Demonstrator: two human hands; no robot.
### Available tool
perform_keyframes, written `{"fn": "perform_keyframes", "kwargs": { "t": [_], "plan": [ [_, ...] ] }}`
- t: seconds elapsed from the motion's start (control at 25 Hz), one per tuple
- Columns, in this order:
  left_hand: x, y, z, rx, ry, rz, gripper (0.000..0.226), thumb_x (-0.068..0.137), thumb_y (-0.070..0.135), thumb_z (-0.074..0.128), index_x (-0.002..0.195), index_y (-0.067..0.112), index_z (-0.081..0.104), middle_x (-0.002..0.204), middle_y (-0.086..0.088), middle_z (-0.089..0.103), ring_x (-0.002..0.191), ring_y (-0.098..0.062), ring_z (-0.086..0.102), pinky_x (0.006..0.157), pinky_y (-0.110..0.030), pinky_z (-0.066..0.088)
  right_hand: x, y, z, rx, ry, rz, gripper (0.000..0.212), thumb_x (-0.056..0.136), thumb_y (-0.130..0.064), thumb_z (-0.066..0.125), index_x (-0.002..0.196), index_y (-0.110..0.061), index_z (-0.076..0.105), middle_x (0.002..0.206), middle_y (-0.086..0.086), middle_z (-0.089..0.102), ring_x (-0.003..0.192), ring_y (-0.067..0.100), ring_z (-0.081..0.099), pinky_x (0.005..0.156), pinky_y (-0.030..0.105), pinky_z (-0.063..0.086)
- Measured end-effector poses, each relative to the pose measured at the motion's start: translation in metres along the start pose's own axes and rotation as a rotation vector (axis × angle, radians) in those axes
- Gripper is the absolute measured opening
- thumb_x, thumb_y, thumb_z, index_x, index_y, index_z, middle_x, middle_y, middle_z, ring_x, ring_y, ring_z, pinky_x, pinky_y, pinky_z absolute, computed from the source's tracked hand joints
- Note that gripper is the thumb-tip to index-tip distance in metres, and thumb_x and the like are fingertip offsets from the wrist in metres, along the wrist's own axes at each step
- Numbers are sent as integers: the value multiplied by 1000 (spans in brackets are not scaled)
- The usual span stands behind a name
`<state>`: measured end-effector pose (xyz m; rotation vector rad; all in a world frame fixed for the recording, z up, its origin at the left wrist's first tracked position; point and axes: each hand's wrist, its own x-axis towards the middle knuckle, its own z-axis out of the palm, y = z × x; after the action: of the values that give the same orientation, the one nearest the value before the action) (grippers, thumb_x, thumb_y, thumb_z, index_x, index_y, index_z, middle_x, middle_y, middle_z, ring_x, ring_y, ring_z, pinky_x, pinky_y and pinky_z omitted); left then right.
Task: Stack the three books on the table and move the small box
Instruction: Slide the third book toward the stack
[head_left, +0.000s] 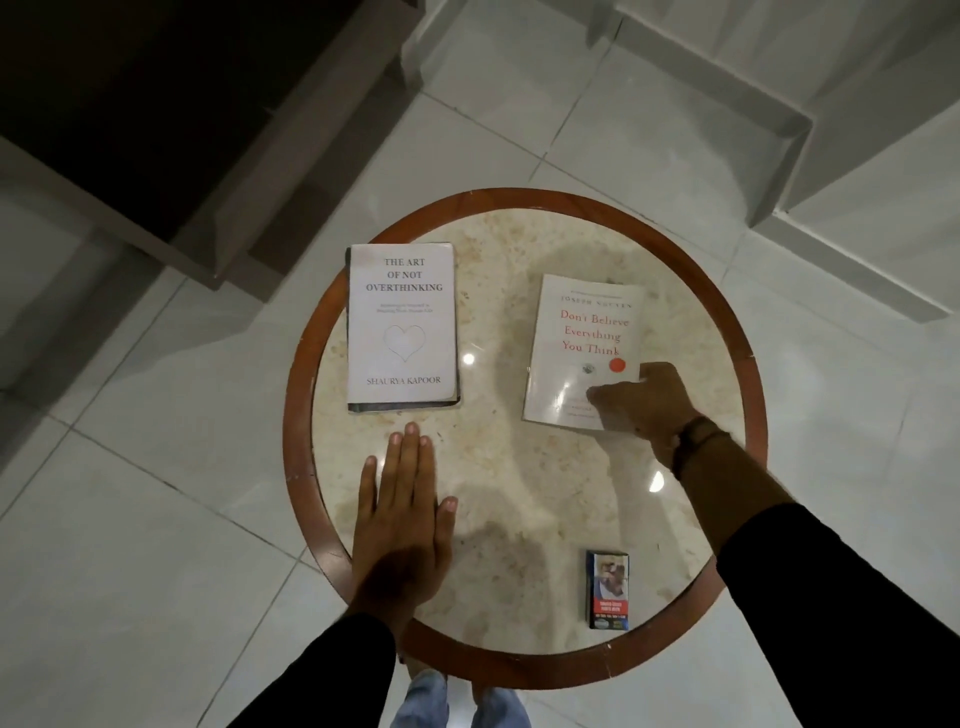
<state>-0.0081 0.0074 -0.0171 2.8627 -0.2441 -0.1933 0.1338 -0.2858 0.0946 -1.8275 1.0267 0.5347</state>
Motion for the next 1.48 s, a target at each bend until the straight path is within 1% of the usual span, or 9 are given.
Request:
{"fn": "perform_keyframes", "kwargs": {
  "t": [0.2,0.48,0.68,0.8,0.88,1.12,1.28,1.36,1.48],
  "plan": [
    [-3,1,1,-7,29,7,73,111,43,36,174,10,16,184,-11,13,172,-28,11,137,-57,20,-35,-33,-3,139,-33,-207,21,102,-11,68,106,-31,73,103,-7,85,97,21,83,62,25,67],
    [-3,4,1,-6,88,-6,72,109,42,47,171,10,27,181,-12,26,170,-30,20,135,-57,26,-53,-75,98,201,-233,-276,19,103,-11,68,112,-27,73,116,-2,84,87,14,83,61,21,65],
    [-1,5,2,19,72,-35,70,110,48,42,170,15,33,179,-9,33,168,-28,23,139,-52,18,-36,-74,155,45,-145,-201,24,99,-17,73,122,-11,71,129,8,77,116,32,75,94,49,66],
    [-2,5,4,-4,75,-44,70,109,50,42,170,17,34,179,-7,34,168,-27,22,140,-46,3,-31,-69,158,-181,63,-245,30,84,-36,86,99,-14,72,96,-4,76,94,24,77,75,35,64],
    [-2,5,4,-22,80,-48,70,109,51,44,170,18,34,179,-6,35,168,-27,24,140,-46,3,-31,-67,156,-230,98,-232,39,77,-45,90,89,-15,68,90,-3,75,87,25,78,74,40,66],
    [6,4,-22,-301,169,-18,59,111,48,41,162,19,49,171,-6,49,160,-25,44,124,-58,44,-29,-72,142,-230,37,-229,63,76,-57,89,121,-19,65,122,5,76,107,29,76,98,52,63],
    [79,-18,-88,-527,293,-492,53,108,56,46,152,27,53,151,-2,62,141,-21,55,122,-53,43,-25,-81,142,-190,28,-227,76,83,-56,83,144,-18,60,146,8,67,124,32,71,107,55,58],
    [130,-30,-120,-550,113,-702,49,107,55,51,148,27,55,150,-10,58,139,-32,54,121,-58,44,-27,-86,151,-261,-4,-259,71,92,-50,76,150,-15,56,152,10,63,133,35,66,111,55,55],
    [172,-26,-139,-472,-199,-740,49,110,49,51,151,22,50,159,-14,48,146,-38,47,124,-56,44,-32,-88,167,-370,-26,-343,52,100,-45,65,145,-19,61,146,10,66,130,34,67,110,53,57]
  ]
}}
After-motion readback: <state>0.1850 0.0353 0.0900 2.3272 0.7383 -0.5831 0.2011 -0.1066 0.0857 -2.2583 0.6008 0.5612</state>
